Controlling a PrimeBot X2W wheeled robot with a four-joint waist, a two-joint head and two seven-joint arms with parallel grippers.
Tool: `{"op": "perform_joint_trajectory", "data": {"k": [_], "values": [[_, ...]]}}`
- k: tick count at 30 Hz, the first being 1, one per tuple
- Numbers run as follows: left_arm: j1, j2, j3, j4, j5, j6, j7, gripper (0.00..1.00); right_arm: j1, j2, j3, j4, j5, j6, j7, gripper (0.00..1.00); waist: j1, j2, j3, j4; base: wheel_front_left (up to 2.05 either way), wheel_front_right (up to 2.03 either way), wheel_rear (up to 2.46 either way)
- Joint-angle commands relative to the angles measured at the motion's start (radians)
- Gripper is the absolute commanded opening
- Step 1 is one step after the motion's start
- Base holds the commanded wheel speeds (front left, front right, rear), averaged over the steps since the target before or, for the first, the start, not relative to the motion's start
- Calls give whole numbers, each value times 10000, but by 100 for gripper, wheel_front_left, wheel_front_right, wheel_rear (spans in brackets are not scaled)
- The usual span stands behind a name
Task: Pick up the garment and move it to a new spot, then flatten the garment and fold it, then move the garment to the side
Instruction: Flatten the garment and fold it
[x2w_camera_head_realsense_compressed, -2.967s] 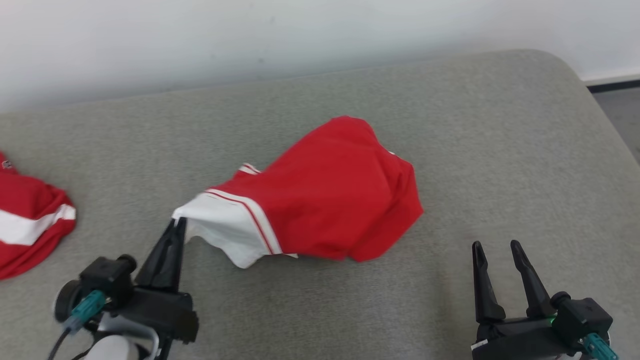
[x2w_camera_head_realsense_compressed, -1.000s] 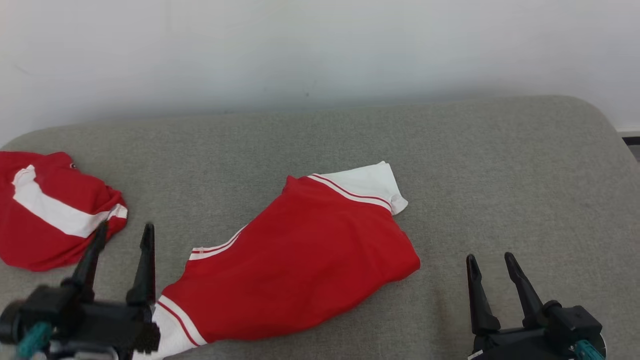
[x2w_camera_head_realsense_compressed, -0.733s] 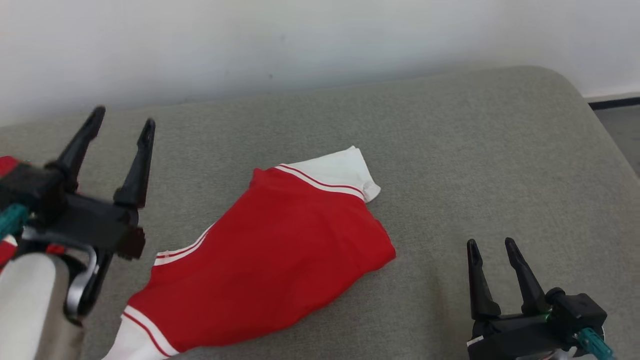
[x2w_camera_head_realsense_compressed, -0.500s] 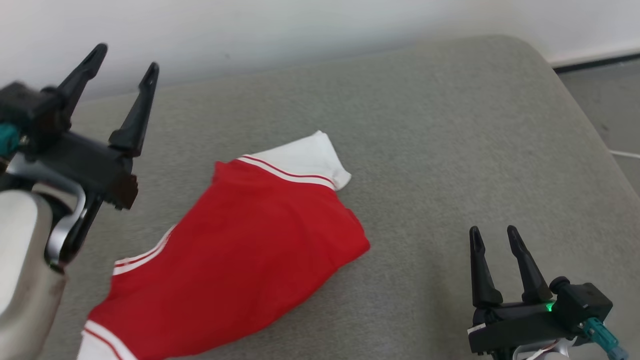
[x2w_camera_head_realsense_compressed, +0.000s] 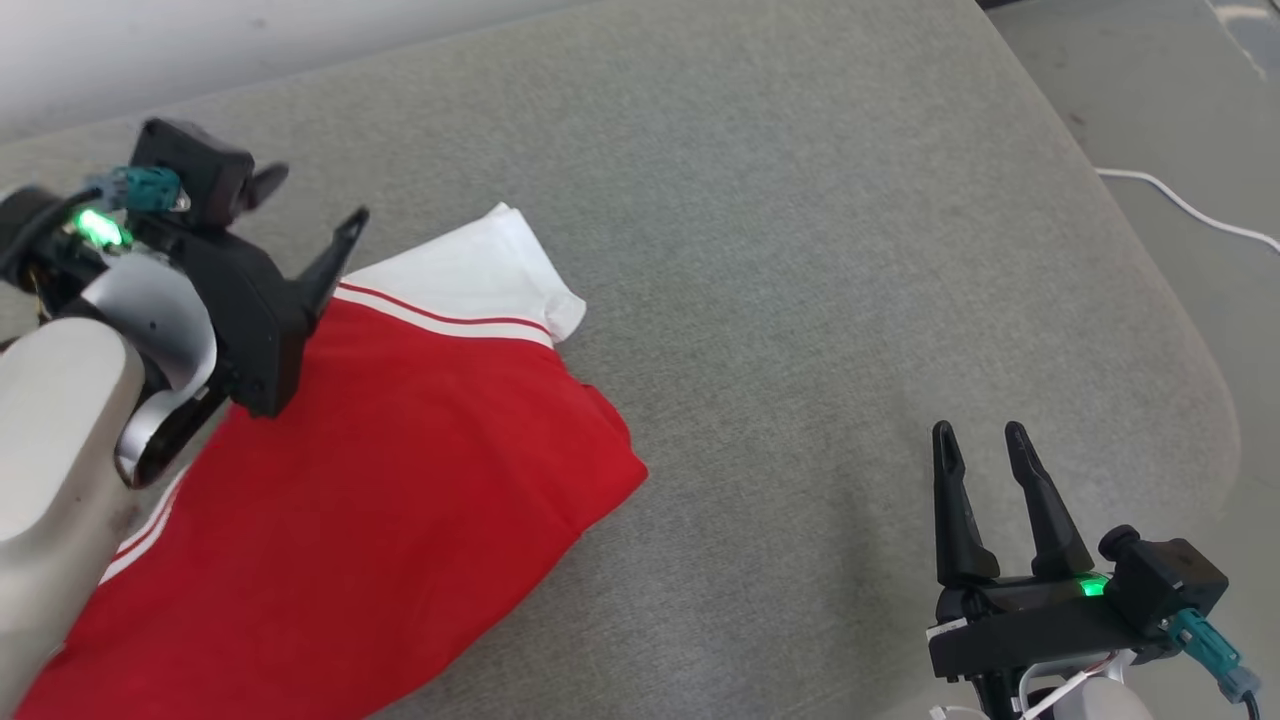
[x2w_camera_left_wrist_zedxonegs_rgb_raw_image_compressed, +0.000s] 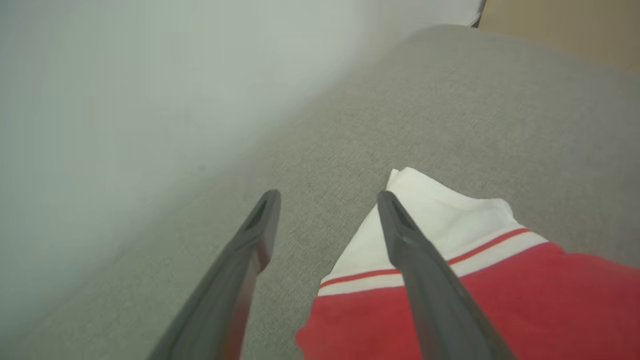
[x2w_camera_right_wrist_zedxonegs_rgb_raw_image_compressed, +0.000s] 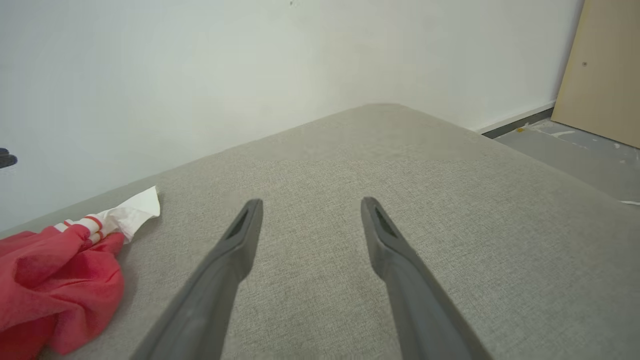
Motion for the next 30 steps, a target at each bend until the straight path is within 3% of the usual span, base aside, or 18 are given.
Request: {"op": "perform_joint_trajectory", "data": {"k": [1, 10, 19, 23, 26, 27, 29, 30], "values": [[-155, 146, -355, 268, -311, 16, 226, 100, -93, -6, 26, -14, 67, -22, -7, 100, -2, -2, 467, -479, 0, 0, 0], [-602, 467, -2445, 1386, -1159, 15, 915, 100, -193, -6, 21, -47, 207, -22, -7, 100, -2, -2, 707, -743, 0, 0, 0], [-1289, 648, -4230, 2290, -936, 24, 1048, 100, -261, -9, 41, -45, 144, -22, -7, 100, -2, -2, 721, -732, 0, 0, 0], [-1516, 492, -4715, 3004, -759, 24, 983, 100, -298, -6, 79, -43, 84, -22, -7, 100, -2, -2, 696, -660, 0, 0, 0], [-1397, 187, -4772, 3226, -1368, 15, 1026, 100, -331, -6, 93, -47, 49, -22, -7, 100, -2, -2, 677, -610, 0, 0, 0], [-1359, 127, -4843, 3272, -1507, 15, 1104, 80, -339, -8, 100, -40, 38, -22, -7, 100, -2, -2, 675, -600, 0, 0, 0], [-1341, 18, -4875, 3336, -1901, 13, 1091, 0, -342, -8, 102, -32, 33, -22, -7, 100, -2, -2, 674, -581, 0, 0, 0], [-1348, -7, -4941, 3339, -1998, 13, 1163, 0, -340, -6, 100, -22, 26, -22, -7, 100, -2, -2, 668, -575, 0, 0, 0]]}}
